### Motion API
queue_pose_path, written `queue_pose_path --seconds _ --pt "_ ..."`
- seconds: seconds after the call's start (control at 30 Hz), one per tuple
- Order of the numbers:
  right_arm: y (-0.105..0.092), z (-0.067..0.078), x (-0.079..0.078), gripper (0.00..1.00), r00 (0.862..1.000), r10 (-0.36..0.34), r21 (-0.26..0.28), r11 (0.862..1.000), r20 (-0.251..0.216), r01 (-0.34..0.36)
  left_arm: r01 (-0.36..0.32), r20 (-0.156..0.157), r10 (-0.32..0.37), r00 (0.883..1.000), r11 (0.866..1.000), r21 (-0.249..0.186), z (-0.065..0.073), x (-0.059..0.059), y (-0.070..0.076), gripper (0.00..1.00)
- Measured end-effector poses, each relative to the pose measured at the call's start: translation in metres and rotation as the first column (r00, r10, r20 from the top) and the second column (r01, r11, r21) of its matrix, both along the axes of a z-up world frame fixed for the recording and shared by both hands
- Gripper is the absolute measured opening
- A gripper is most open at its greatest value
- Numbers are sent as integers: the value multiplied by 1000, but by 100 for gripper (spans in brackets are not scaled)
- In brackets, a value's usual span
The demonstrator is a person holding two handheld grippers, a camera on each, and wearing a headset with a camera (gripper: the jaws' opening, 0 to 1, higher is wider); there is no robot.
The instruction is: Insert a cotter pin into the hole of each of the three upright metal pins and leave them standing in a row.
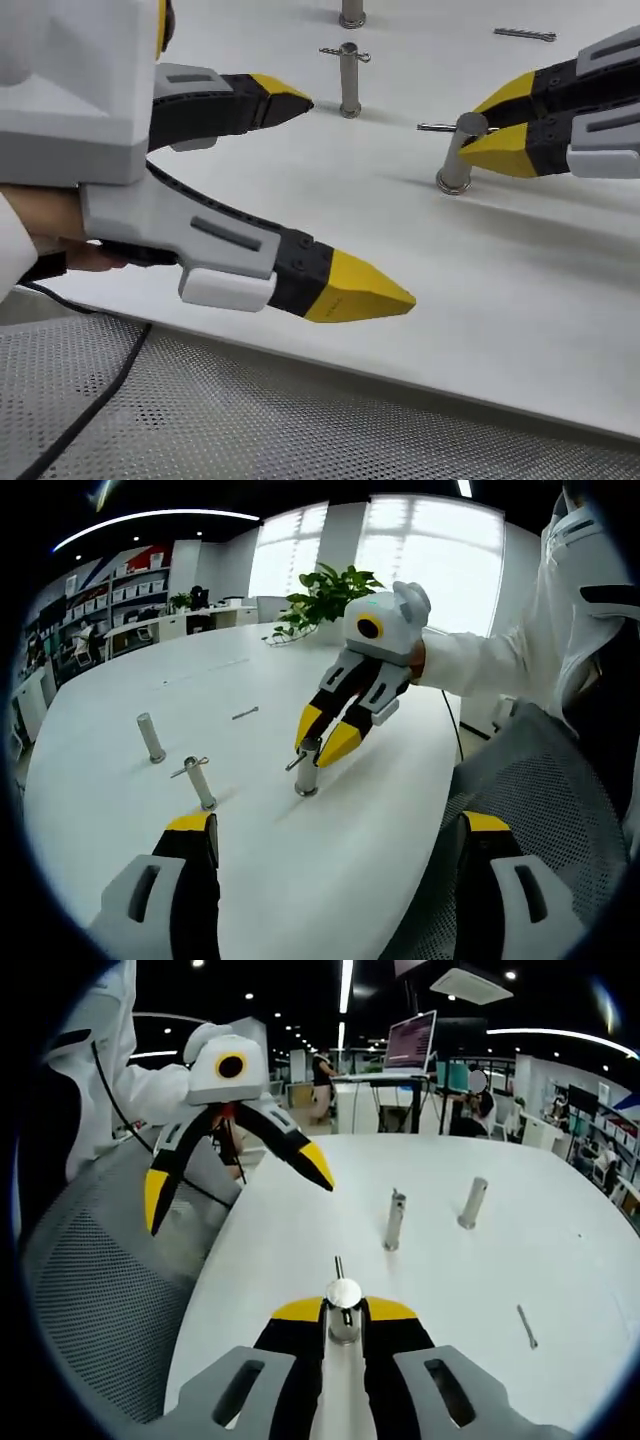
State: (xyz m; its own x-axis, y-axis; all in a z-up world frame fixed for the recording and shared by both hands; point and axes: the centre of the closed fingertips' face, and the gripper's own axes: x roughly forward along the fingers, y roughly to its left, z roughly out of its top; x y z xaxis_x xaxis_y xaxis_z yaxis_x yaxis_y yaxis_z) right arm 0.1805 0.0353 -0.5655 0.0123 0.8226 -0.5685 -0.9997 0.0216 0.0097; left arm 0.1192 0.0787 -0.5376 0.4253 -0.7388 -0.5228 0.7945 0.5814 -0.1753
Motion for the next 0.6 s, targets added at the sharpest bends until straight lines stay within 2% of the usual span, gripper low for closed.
queue_pose_path --seconds 0.13,0.17,0.2,0.3,0.43,0.5,0.6 --pt "1 -2 0 9 1000 -5 3 1000 -4 5 -5 -2 5 1000 1000 -1 -1 -1 1 99" --pt "1 -2 0 9 1000 -5 4 1000 -5 5 -5 11 5 1000 1000 -3 0 0 1 99" --pt "1 -2 0 9 1000 -6 6 1000 -9 6 1 45 -1 999 1000 5 2 2 0 99" --pt "0 -2 0 8 1000 -12 12 1000 -12 12 -1 34 1 999 1000 -4 3 2 -1 99" --pt "0 -2 0 8 1000 -24 16 1000 -9 24 5 43 -5 999 1000 1 3 2 -1 98" --pt "1 -2 0 8 999 -33 22 999 0 33 29 60 -29 998 1000 2 5 -1 -3 96" --pt "1 -2 1 7 999 -44 25 999 7 44 27 58 -28 998 1000 1 5 -1 -4 97"
